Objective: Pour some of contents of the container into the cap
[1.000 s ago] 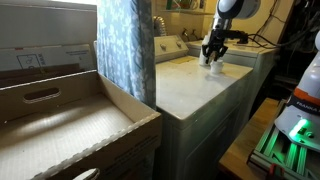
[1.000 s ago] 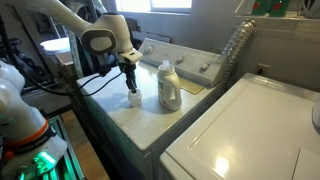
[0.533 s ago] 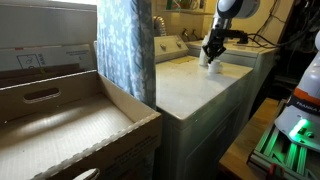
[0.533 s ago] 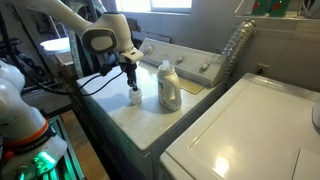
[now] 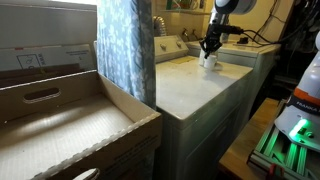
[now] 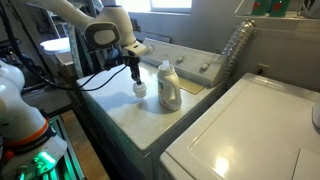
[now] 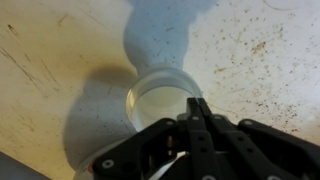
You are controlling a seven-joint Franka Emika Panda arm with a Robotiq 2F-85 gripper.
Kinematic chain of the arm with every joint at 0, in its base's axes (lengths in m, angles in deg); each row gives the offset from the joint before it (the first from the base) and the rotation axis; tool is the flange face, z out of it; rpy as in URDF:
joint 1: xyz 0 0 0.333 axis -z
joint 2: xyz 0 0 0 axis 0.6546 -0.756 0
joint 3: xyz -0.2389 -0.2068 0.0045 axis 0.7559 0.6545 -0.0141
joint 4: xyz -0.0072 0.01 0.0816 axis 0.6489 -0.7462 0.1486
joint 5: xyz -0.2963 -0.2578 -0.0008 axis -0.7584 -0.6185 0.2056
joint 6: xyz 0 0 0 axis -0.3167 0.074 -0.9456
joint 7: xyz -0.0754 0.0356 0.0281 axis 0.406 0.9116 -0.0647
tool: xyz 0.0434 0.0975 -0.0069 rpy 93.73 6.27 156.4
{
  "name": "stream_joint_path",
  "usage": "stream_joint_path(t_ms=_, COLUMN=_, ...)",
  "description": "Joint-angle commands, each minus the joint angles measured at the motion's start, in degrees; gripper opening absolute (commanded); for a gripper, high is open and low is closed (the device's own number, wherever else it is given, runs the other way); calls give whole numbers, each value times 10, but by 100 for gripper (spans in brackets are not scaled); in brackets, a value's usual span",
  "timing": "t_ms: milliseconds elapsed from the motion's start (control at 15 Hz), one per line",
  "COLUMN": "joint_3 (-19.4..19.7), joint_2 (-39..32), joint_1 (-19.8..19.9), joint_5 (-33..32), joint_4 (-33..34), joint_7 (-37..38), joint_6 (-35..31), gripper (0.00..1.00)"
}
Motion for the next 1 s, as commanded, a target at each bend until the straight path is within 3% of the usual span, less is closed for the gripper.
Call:
stream_joint_path(t_ms=0, joint_3=0, joint_2=-18, joint_1=-19, joint_5=15, joint_4=35, joint_7=12, joint_6=0, gripper=1)
stream_joint_path(t_ms=400, joint_3=-9, joint_2=-54, joint_1=-58, joint_5=71, joint_4=62, joint_7=30, joint_6=-6, gripper=1)
stream_joint_path(t_ms=867, joint_3=-9, joint_2=-83, joint_1=-72, joint_5=78, joint_4=57, joint_7=32, joint_6=-38, gripper=2)
stream_joint_path(t_ms=933, joint_3=-9, joint_2=-86, joint_1=-73, joint_5=77, joint_4=58, joint_7=31, joint_6=-37, gripper=15)
